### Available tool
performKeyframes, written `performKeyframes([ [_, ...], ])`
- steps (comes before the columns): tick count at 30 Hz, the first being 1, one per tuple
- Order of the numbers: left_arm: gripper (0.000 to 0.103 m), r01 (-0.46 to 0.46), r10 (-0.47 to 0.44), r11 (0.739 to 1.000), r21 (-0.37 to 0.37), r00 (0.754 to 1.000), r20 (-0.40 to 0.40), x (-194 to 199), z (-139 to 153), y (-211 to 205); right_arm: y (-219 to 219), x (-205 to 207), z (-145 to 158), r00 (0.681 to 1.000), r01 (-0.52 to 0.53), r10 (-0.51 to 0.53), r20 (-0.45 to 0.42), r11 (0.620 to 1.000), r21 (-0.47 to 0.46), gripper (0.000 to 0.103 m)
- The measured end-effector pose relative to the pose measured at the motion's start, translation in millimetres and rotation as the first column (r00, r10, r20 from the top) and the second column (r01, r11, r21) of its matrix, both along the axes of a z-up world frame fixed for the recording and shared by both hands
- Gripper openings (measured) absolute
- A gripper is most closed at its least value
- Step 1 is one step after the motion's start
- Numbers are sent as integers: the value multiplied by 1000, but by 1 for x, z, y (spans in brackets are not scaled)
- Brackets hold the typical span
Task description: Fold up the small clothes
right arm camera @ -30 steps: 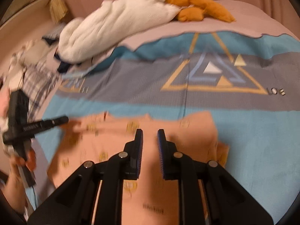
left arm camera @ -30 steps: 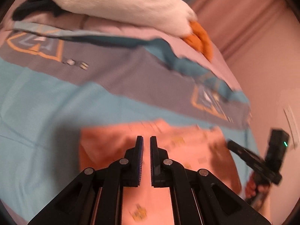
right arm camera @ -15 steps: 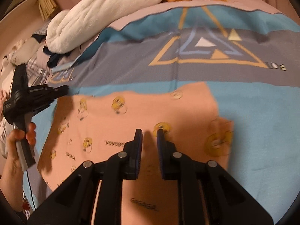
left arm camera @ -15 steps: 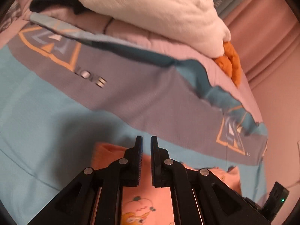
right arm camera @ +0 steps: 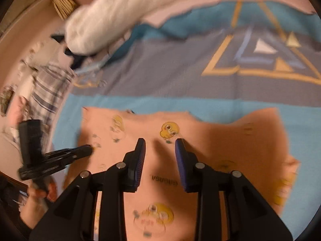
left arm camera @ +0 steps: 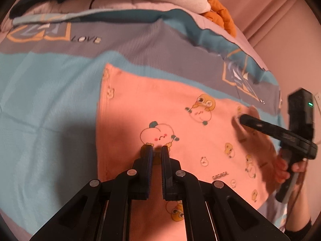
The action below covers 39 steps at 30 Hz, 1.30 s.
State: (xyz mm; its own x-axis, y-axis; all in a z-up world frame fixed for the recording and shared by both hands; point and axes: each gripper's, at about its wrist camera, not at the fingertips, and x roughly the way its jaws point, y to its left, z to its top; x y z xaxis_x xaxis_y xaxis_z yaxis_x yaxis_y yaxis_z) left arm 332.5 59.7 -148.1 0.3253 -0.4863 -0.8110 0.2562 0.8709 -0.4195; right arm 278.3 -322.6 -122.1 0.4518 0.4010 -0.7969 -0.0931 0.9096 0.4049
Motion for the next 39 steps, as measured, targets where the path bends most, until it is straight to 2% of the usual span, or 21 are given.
performKeyframes([
  [2,1,-14,14,1000,-17,1000,-6,1,-2,3,0,15,-5,997,61,-57,45,993,-100,18],
  [3,1,-26,26,999,-34,1000,-16,1,-2,7,-8,21,-4,992,121,-115,59,986,-112,17],
  [4,1,-36,35,998,-49,999,-26,1,-2,10,-15,23,-2,985,169,-163,57,980,-107,24],
  [6,1,-41,39,998,-53,999,-27,-1,0,15,-32,23,9,964,262,-252,84,954,-142,25],
  [7,1,-37,36,998,-51,999,-23,-3,1,17,-38,16,18,962,265,-251,109,955,-133,25],
  [9,1,-26,25,999,-42,1000,-11,-9,3,21,-42,-2,33,972,209,-198,125,974,-87,28],
  [11,1,-15,14,999,-43,1000,-12,-15,1,23,-41,-27,44,982,134,-121,143,987,-86,29],
  [15,1,-6,6,999,-41,1000,-1,-28,0,28,-33,-87,45,987,1,25,156,986,-166,28],
  [17,1,-16,16,999,-49,1000,1,-37,1,33,-36,-110,29,993,-32,58,103,970,-240,29],
  [20,1,-23,23,997,-72,1000,-2,-50,1,44,-44,-146,7,995,-51,76,64,943,-329,25],
  [22,1,-25,25,996,-86,1000,-6,-62,1,54,-54,-170,6,993,-40,73,92,945,-324,26],
  [23,1,-30,30,995,-90,1000,-5,-66,2,59,-59,-177,5,995,-29,59,82,944,-328,27],
  [24,1,-37,37,995,-97,999,-8,-72,5,65,-66,-185,4,997,-11,35,70,945,-326,36],
  [26,1,-51,50,993,-104,999,-14,-81,9,75,-76,-194,6,998,19,-1,55,949,-316,39],
  [28,10,-72,71,992,-100,997,-13,-87,14,85,-83,-204,14,998,45,-28,62,951,-304,39],
  [30,52,-101,100,987,-125,995,-20,-87,16,94,-82,-212,27,994,65,-37,103,955,-289,39],
  [31,60,-122,120,982,-142,992,-24,-84,16,97,-80,-215,32,992,68,-36,117,959,-274,39],
  [32,64,-145,142,975,-169,989,-30,-82,16,99,-76,-214,37,991,67,-34,131,966,-249,40],
  [35,64,-157,146,957,-245,987,-63,-65,11,93,-58,-203,43,988,41,-12,153,980,-192,41],
  [39,64,-135,102,949,-285,986,-129,-39,-7,67,-27,-175,40,988,-8,20,154,997,-82,42],
])
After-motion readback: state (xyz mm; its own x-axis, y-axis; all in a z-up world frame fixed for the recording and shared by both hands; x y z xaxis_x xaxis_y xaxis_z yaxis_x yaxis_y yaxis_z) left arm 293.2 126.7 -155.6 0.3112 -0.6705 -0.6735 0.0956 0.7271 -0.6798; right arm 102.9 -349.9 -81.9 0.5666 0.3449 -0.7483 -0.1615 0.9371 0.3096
